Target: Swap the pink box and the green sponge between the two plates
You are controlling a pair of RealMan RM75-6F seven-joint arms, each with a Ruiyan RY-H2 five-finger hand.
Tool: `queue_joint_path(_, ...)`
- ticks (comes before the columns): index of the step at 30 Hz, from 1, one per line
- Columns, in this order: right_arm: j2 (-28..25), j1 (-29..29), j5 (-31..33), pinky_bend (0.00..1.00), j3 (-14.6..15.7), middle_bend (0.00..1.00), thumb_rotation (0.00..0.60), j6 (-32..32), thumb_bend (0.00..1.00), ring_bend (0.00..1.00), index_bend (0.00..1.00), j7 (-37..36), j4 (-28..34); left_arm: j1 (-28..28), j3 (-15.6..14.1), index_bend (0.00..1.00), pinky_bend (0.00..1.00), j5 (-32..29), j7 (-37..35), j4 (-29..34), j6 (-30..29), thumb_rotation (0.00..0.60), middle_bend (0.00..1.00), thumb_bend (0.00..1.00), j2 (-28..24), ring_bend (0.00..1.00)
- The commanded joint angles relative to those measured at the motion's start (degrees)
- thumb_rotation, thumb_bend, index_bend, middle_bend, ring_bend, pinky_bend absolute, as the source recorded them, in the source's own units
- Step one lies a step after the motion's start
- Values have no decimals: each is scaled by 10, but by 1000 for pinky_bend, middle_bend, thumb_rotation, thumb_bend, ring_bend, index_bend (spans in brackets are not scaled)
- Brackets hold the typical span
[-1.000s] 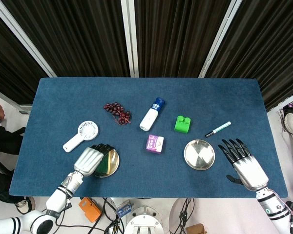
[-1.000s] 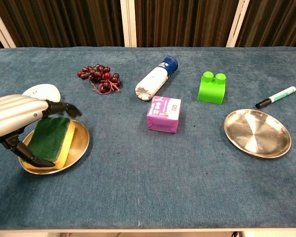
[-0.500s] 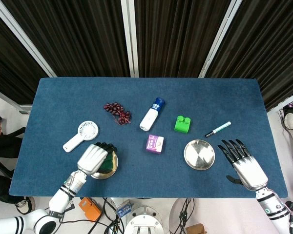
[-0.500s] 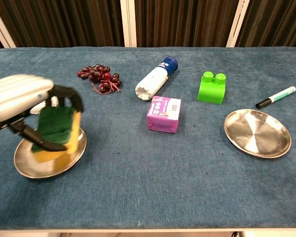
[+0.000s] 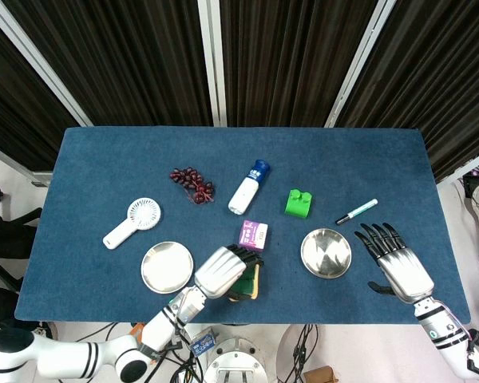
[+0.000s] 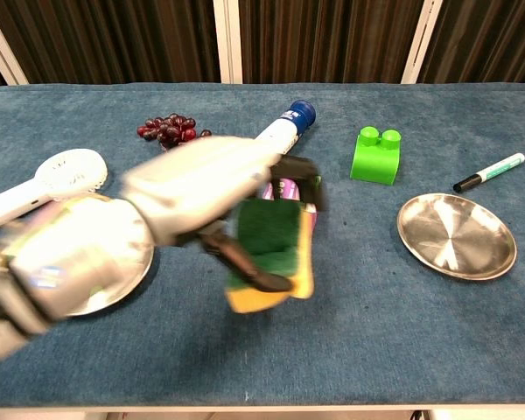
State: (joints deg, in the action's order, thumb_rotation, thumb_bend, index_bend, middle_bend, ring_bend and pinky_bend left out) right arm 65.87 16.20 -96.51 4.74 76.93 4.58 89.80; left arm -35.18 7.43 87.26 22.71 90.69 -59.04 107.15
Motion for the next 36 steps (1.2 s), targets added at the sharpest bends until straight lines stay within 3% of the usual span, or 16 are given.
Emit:
queue_joint_path(1,-3,-2,-2,0,-2,0,600,4,246,0,0,-7,-1,-32,19,359,569,-20,2,-57,21,600,385,91,59,379)
queue_joint_path(5,-9,-5,-7,0,-2,0,600,11,247,0,0,-20,-3,-41,21,354,564,-31,11,-83,23,600,377,84,83,365)
queue_joint_path(10,-16,-12,-14,0,0,0,600,22,246,0,0,-32,-5,-42,21,266,529,-48,21,-85,21,600,275,48,84,245)
queue_joint_path(15,-16,-17,-13,0,-3,0,600,27,246,0,0,-32,-8,-42,21,198,468,-66,34,-53,25,600,184,0,59,151)
queue_joint_path(22,-14,-18,-7,0,-8,0,600,21,246,0,0,-24,-4,-49,26,160,426,-87,16,-11,37,600,137,0,38,113)
queue_joint_path(31,-14,-17,-6,0,-10,0,600,12,246,0,0,-24,-1,-61,16,73,218,-146,31,20,74,600,52,0,8,17)
queue_joint_path(36,-16,-19,-5,0,-13,0,600,14,246,0,0,-28,-1,-67,15,62,186,-152,26,36,73,600,28,0,1,0)
